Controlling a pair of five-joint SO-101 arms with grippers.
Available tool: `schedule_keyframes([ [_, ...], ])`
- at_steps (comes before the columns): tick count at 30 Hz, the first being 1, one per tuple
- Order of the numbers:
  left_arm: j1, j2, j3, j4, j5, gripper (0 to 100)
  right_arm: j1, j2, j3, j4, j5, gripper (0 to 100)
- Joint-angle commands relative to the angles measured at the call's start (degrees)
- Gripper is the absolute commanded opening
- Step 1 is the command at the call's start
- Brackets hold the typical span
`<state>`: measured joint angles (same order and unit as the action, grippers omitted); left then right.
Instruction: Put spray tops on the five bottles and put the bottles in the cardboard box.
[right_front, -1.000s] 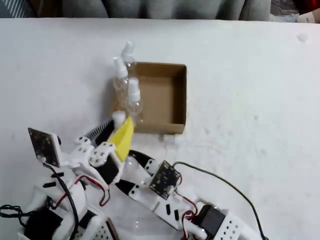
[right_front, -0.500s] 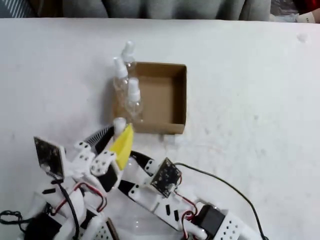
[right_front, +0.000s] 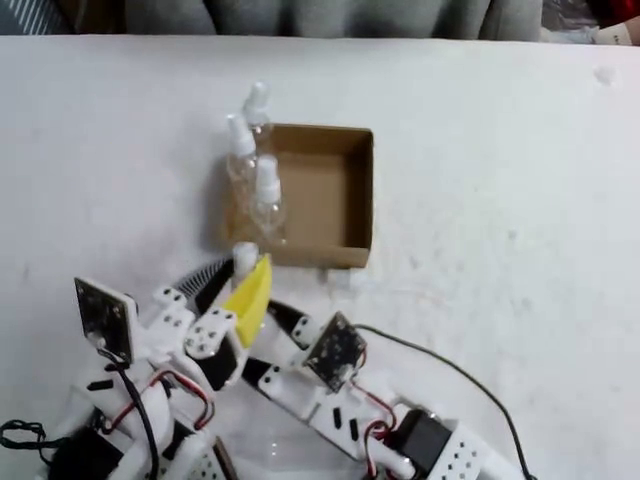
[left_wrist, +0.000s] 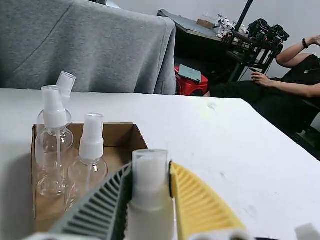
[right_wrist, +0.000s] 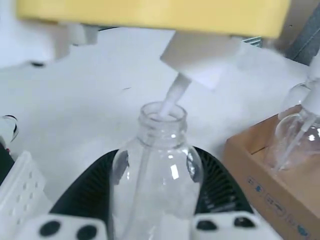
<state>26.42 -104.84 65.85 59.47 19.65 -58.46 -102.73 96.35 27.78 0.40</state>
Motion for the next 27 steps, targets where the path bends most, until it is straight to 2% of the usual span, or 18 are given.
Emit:
schedule_keyframes([
  [1, 0.92, -0.13, -0.26, 0.26, -0.70, 2, 1.27, -0.40, 0.09, -1.10, -0.44, 1.6],
  [4, 0.84, -0.13, -0.18, 0.79, -1.05, 2, 1.27, -0.40, 0.09, -1.10, -0.44, 1.6],
  [9, 1.10, -0.13, -0.09, 2.73, -8.18, 2, 1.27, -0.40, 0.09, -1.45, -0.18, 1.6],
  [27, 1.19, -0.13, 1.05, 3.96, -8.62, 2, 1.27, -0.40, 0.44, -2.07, -0.44, 1.6],
])
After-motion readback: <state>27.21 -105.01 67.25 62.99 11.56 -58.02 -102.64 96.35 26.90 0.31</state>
